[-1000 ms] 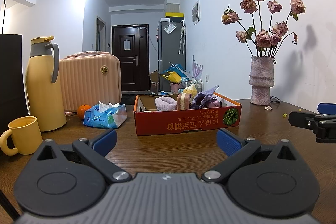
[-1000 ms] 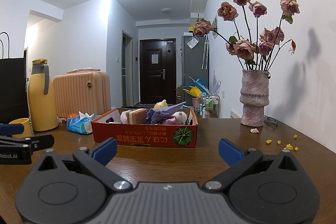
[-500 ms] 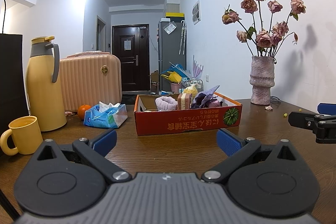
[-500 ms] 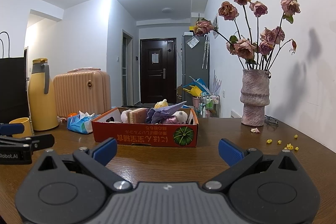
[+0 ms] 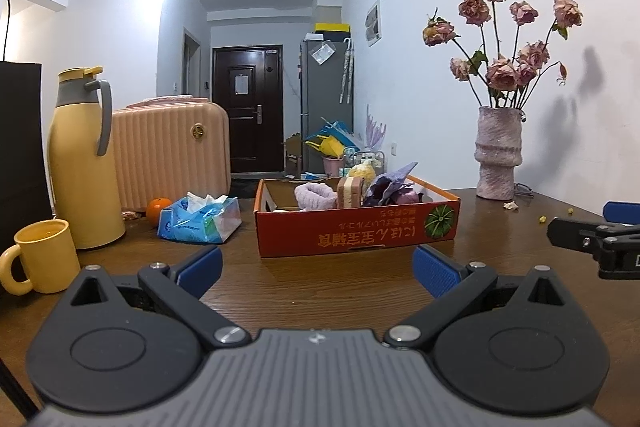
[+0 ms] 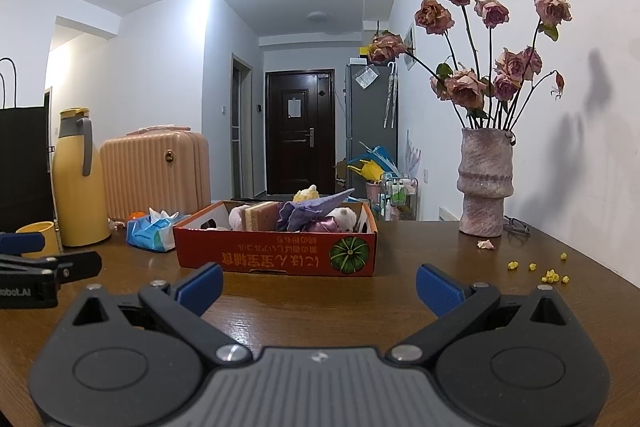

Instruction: Organize soft objects

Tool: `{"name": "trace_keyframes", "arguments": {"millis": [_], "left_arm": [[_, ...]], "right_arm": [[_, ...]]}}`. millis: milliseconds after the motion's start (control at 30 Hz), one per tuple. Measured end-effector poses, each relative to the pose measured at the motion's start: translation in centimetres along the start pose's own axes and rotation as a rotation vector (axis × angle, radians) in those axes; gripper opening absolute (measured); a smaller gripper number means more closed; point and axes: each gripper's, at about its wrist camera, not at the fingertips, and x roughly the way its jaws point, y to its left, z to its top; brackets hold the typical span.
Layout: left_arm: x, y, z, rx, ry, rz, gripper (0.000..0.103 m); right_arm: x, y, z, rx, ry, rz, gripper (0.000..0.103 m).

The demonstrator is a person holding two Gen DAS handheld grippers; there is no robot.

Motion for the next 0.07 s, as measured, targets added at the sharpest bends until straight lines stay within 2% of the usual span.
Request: {"name": "trace_keyframes", "arguments": {"millis": [67], "left_arm": [[0.16,-0.04,-0.03,0.0,0.004,0.004,0.103]], "right_arm": [[0.15,-0.07,-0.13,0.0,0.005,0.001,0.103]]}}
